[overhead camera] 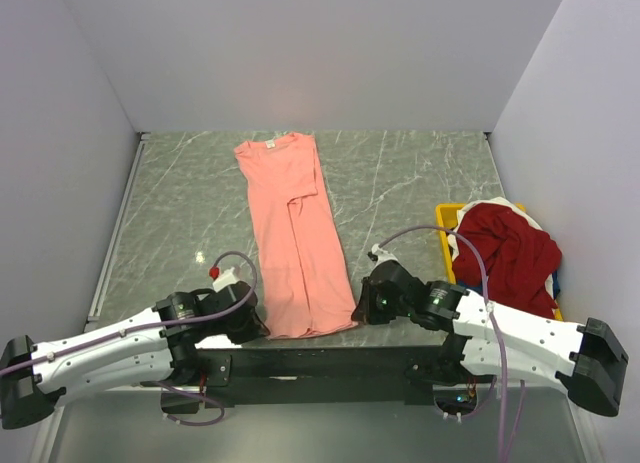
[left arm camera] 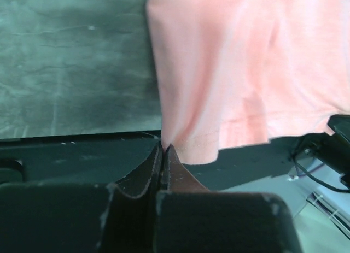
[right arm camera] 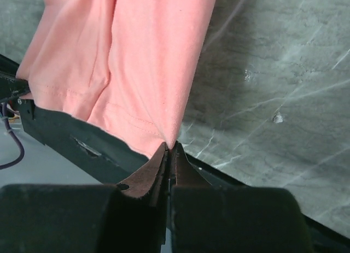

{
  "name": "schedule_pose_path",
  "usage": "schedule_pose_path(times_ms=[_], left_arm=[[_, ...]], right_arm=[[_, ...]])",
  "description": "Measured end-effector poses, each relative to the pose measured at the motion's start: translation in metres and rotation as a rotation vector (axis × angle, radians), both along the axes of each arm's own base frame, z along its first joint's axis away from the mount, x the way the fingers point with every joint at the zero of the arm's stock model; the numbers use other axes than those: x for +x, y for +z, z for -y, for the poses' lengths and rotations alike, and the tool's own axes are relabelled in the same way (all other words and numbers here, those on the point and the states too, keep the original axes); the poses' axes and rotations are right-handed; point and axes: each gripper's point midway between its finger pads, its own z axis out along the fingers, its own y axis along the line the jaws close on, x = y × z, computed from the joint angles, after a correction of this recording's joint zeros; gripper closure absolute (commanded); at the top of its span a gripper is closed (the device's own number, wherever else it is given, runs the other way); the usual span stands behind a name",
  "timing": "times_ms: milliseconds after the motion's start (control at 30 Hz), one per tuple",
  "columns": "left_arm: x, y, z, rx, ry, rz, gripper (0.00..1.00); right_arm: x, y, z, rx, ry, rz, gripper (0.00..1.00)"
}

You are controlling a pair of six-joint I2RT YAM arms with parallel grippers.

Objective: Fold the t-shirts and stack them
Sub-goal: Fold the tshirt

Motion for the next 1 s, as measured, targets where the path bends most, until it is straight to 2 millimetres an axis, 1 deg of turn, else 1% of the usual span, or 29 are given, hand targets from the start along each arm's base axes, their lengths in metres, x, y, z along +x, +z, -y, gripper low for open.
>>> schedule_pose_path(times_ms=[67, 167, 267, 333, 400, 467, 600, 700, 800, 867, 933, 1000], left_arm=[[0.003, 0.007, 0.002, 0.001, -0.006, 0.014, 0.99], [0.008, 0.011, 0.003, 0.014, -0.002, 0.036, 1.0], [0.02, 0.014, 0.002, 0.049, 0.012, 0.081, 1.0], [0.032, 0.018, 0.001, 0.069, 0.031, 0.112, 1.0], [0.053, 0.024, 0.0, 0.082, 0.068, 0.145, 1.0], [0.081, 0.031, -0.003, 0.085, 0.121, 0.181, 0.99], [0.134, 0.037, -0.014, 0.125, 0.212, 0.227, 0.99], [0.168, 0.046, -0.015, 0.141, 0.251, 0.254, 0.99], [0.202, 0.056, -0.015, 0.134, 0.297, 0.289, 0.99], [0.224, 0.061, -0.018, 0.135, 0.33, 0.303, 0.99], [0.242, 0.062, -0.021, 0.139, 0.354, 0.309, 0.99], [0.259, 0.058, -0.024, 0.15, 0.372, 0.3, 0.99]], right_arm=[[0.002, 0.009, -0.002, -0.006, 0.012, 0.012, 1.0], [0.01, 0.018, -0.004, -0.045, 0.02, 0.037, 1.0], [0.023, 0.026, -0.01, -0.081, 0.029, 0.065, 1.0], [0.041, 0.031, -0.012, -0.103, 0.01, 0.082, 1.0], [0.064, 0.038, -0.012, -0.129, -0.024, 0.097, 1.0], [0.088, 0.045, -0.014, -0.149, -0.058, 0.114, 1.0], [0.145, 0.061, -0.025, -0.165, -0.117, 0.15, 1.0], [0.188, 0.068, -0.034, -0.173, -0.147, 0.174, 1.0], [0.229, 0.07, -0.043, -0.182, -0.168, 0.186, 1.0], [0.252, 0.069, -0.048, -0.181, -0.178, 0.189, 1.0], [0.274, 0.064, -0.05, -0.181, -0.19, 0.181, 1.0], [0.293, 0.059, -0.052, -0.175, -0.198, 0.176, 1.0]])
